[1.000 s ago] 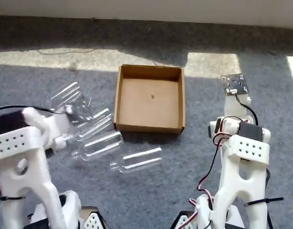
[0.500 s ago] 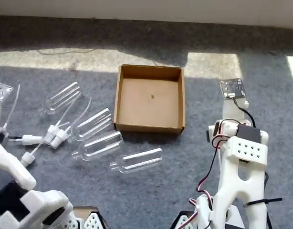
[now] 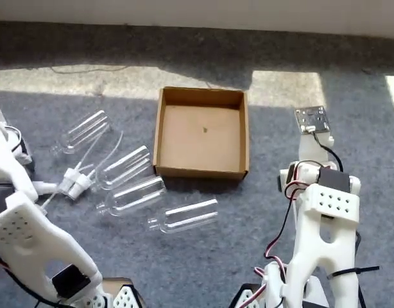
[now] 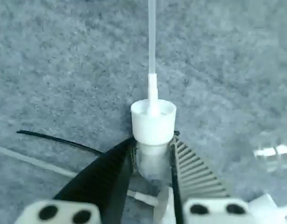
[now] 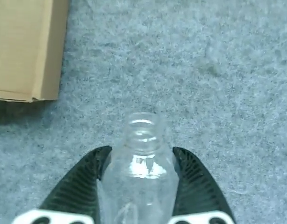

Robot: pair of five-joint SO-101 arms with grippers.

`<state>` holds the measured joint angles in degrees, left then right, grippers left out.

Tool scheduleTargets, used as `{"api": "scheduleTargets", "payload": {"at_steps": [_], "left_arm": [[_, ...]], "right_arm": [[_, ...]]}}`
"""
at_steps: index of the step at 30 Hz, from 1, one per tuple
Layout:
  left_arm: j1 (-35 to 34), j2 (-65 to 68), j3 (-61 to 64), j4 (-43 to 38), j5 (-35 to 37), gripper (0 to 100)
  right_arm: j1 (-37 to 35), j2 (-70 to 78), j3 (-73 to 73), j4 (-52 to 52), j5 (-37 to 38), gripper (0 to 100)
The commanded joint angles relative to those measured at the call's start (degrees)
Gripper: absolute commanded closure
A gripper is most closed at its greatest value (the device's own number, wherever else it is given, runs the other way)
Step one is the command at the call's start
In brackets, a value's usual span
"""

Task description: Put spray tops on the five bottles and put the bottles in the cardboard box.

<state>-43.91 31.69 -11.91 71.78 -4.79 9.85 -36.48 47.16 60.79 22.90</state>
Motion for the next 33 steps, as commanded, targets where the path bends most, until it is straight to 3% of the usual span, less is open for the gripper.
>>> {"api": "scheduleTargets", "payload": {"at_steps": [1, 6, 8, 10, 13, 16, 19, 28, 33], "left_arm": [[1.2, 1.2, -6.9, 3.3, 3.8, 83], [0.7, 1.2, -15.3, 14.4, 3.5, 79], [0.2, 1.2, -21.2, 18.9, -0.2, 78], [0.3, 1.3, -28.3, 21.5, -8.5, 79], [2.1, 1.7, -37.1, 22.8, -29.5, 81], [3.5, 1.8, -38.8, 24.5, -53.2, 82], [3.6, 1.8, -36.7, 24.2, -70.4, 82], [3.0, 1.9, -24.4, 22.2, -106.0, 82], [2.9, 1.9, -17.5, 12.0, -110.9, 82]], "right_arm": [[0.0, -1.8, -0.6, 0.3, 0.5, 99.4], [-0.3, -1.8, -0.6, 0.3, 0.5, 99.4], [-0.4, -1.8, -0.6, 0.3, 0.5, 99.4], [-0.4, -1.8, -0.6, 0.3, 0.5, 99.4], [-0.3, -1.8, -0.6, 0.3, 0.7, 99.4], [-0.3, -1.8, -0.6, 0.3, 0.7, 99.4], [-0.4, -1.8, -0.6, 0.3, 0.8, 99.4], [-0.4, -1.6, -0.6, 0.3, 0.6, 99.4], [-0.3, -1.5, -0.6, 0.3, 0.5, 99.4]]}}
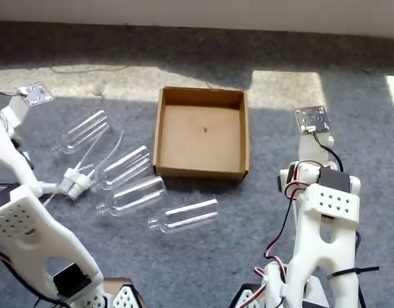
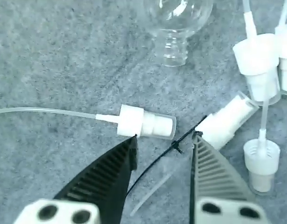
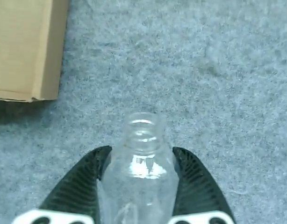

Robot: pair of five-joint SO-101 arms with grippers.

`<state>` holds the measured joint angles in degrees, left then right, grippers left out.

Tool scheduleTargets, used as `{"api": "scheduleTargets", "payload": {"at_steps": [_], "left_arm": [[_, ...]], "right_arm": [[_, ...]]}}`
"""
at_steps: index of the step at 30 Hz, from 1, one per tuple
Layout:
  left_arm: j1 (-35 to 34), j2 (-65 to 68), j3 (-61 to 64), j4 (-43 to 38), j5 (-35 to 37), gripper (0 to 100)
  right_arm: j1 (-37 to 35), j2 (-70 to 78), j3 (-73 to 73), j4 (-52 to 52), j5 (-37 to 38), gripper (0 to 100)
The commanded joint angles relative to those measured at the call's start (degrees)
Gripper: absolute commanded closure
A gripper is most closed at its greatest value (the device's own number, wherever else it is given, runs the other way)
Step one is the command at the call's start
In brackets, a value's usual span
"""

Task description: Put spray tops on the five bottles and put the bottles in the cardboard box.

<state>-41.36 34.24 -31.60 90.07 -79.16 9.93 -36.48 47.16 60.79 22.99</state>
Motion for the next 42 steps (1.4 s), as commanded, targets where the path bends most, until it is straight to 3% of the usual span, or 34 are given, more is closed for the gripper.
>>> {"api": "scheduleTargets", "payload": {"at_steps": [1, 4, 9, 17, 26, 42], "left_arm": [[0.4, -0.7, 3.6, -8.4, -36.8, 82], [0.3, -0.7, 6.5, -13.1, -35.9, 82], [-3.6, -0.8, 6.8, -17.7, -25.6, 82], [-10.0, -1.6, 7.1, -17.8, -19.3, 82], [-8.1, -1.5, 13.8, -18.0, -10.2, 83], [3.7, -1.5, 15.6, -18.2, 38.8, 83]], "right_arm": [[-0.3, -1.6, -0.6, 0.3, 0.4, 99.4], [-0.2, -1.5, -0.6, 0.3, 0.4, 99.4], [-0.2, -1.6, -0.5, 0.3, 0.4, 99.4], [-0.5, -1.5, -0.5, 0.3, 0.4, 99.4], [-0.4, -1.7, -0.4, 0.4, 0.4, 99.4], [-0.4, -1.8, 0.1, 1.5, 0.4, 99.4]]}}
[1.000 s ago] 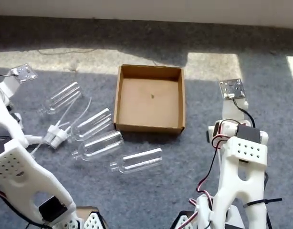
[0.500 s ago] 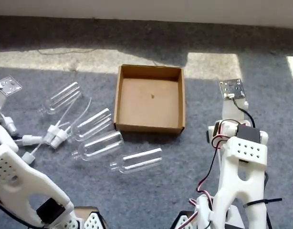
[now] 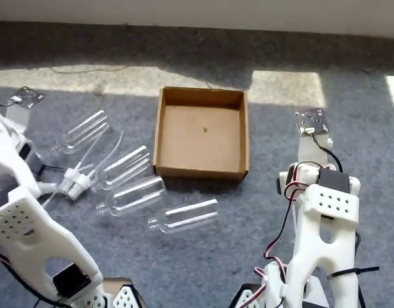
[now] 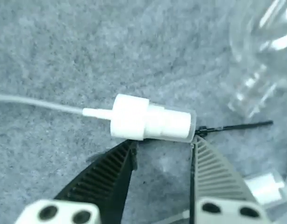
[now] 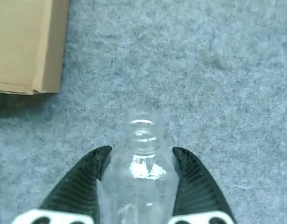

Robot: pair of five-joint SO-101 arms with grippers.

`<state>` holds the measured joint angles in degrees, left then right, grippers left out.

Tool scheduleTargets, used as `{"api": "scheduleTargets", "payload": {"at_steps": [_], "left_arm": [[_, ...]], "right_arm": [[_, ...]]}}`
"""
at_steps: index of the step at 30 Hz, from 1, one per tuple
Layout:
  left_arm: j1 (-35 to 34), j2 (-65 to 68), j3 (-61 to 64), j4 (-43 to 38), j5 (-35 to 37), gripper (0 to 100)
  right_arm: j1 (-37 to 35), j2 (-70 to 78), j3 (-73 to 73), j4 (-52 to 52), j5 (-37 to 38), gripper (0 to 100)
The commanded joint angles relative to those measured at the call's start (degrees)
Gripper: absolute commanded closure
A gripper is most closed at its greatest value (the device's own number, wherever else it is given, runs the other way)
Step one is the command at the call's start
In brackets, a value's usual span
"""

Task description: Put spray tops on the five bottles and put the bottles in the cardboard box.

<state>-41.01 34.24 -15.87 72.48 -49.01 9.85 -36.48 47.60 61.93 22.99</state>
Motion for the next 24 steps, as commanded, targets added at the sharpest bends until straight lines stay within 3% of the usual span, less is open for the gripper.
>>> {"api": "scheduleTargets", "payload": {"at_steps": [1, 6, 14, 21, 24], "left_arm": [[4.1, -1.5, -0.1, -0.6, 11.8, 83], [6.5, -2.2, -0.3, -0.1, 27.6, 82], [4.7, -9.5, -4.8, 6.9, 28.4, 82], [4.6, -14.6, -6.5, 6.9, 5.8, 83], [4.7, -14.5, -6.5, 5.5, -8.7, 82]], "right_arm": [[-0.3, -1.8, -0.3, 0.3, 0.4, 99.4], [-0.3, -1.8, -0.3, 0.3, 0.4, 99.4], [-0.4, -1.8, -0.3, 0.3, 0.4, 99.4], [-0.4, -1.8, -0.3, 0.0, 0.4, 99.4], [-0.5, -1.8, -0.3, 0.0, 0.6, 99.4]]}}
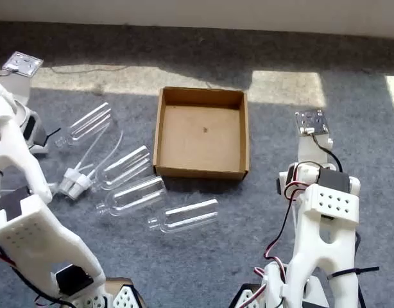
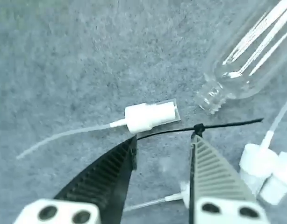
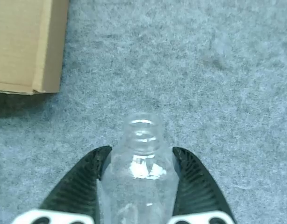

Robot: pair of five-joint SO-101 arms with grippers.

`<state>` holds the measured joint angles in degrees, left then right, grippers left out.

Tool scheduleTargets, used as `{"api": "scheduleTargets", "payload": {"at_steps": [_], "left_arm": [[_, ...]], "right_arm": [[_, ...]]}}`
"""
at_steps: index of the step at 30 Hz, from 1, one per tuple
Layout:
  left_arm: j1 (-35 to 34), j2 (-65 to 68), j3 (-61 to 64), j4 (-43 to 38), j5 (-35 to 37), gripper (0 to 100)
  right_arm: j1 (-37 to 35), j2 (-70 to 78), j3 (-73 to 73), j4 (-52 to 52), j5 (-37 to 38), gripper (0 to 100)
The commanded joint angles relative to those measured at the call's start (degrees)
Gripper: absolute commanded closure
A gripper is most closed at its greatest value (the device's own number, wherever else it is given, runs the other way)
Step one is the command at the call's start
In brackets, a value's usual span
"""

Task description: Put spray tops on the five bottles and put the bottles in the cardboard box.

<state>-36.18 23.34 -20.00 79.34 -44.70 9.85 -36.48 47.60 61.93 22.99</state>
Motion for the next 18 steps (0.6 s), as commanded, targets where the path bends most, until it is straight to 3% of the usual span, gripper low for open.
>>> {"api": "scheduleTargets", "payload": {"at_steps": [1, 11, 18], "left_arm": [[-0.1, -3.6, -2.0, -1.8, -17.1, 82], [-0.3, -3.5, 0.5, -9.8, -39.1, 82], [-2.9, -3.7, 5.0, -11.9, -46.2, 82]], "right_arm": [[-0.5, -1.8, -0.3, 0.0, 0.6, 99.4], [-0.5, -1.8, -0.4, 0.3, 0.4, 99.4], [-0.5, -1.8, -0.4, 0.3, 0.4, 99.4]]}}
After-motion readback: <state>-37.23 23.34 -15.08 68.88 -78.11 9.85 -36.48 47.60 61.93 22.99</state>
